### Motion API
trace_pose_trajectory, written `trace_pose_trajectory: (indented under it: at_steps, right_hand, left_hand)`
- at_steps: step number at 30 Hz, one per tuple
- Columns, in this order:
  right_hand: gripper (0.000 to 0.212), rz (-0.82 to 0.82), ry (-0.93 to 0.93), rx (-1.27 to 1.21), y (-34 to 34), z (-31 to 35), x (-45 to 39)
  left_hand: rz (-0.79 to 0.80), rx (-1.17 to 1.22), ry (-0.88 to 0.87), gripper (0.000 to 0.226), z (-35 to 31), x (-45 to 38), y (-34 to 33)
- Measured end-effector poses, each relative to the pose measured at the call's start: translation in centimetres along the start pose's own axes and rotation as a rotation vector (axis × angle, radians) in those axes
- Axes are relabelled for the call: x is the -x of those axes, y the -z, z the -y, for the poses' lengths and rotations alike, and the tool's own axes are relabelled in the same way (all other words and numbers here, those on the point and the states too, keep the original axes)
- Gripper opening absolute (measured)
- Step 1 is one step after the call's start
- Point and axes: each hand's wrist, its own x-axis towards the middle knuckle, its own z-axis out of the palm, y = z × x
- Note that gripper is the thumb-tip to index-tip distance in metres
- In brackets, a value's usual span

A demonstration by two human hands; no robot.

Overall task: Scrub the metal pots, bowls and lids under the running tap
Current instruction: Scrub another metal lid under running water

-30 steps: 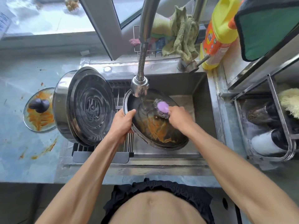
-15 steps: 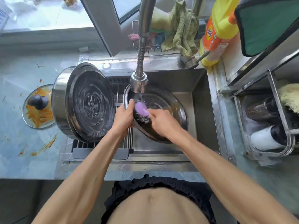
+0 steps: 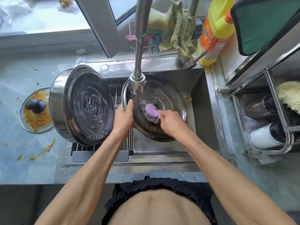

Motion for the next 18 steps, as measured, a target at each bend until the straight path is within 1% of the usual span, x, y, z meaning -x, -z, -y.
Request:
trace_pose_trajectory:
  at_steps: [1,4,6,8,12,14,16,18]
  right_hand:
    - [0.023,-0.005,-0.016,0.013,-0.1,-0.2,0.1]
    - [0.023,0.047,0.073,-0.025,-0.4,1.8,1.5]
    - [0.022,0.039,0.081,-0.019,-0.4,1.4,1.5]
    - [0.022,0.013,0.017,0.067,0.1,-0.8,0.2]
    - [0.030,-0.050,-0.175,0.194,1.9,-5.5,-1.6]
    - [0.030,-0.070,-0.218,0.212,2.0,-5.9,-2.1]
    - [0.030,-0.069,-0.191,0.157,1.3,-4.5,-2.0]
    - [0.025,-0.031,-0.096,0.072,-0.2,-1.8,-0.9]
  left_hand:
    - [-0.003,-0.006,0.006,0.026,0.2,0.1,-0.1]
    - [-0.015,0.011,0.048,0.029,0.3,0.0,-0.1]
    - [-0.018,0.025,0.069,0.027,0.4,-0.1,0.4]
    - [-0.007,0.040,0.052,0.023,0.4,0.2,1.2]
    - [0.012,0.008,0.004,0.017,0.1,0.5,2.9]
    - [0.007,0.005,-0.010,0.017,-0.1,0.7,3.3]
    - [-0.023,0.020,-0.002,0.017,-0.2,0.8,2.8]
    - [-0.075,0.024,0.012,0.018,-0.2,0.7,1.8]
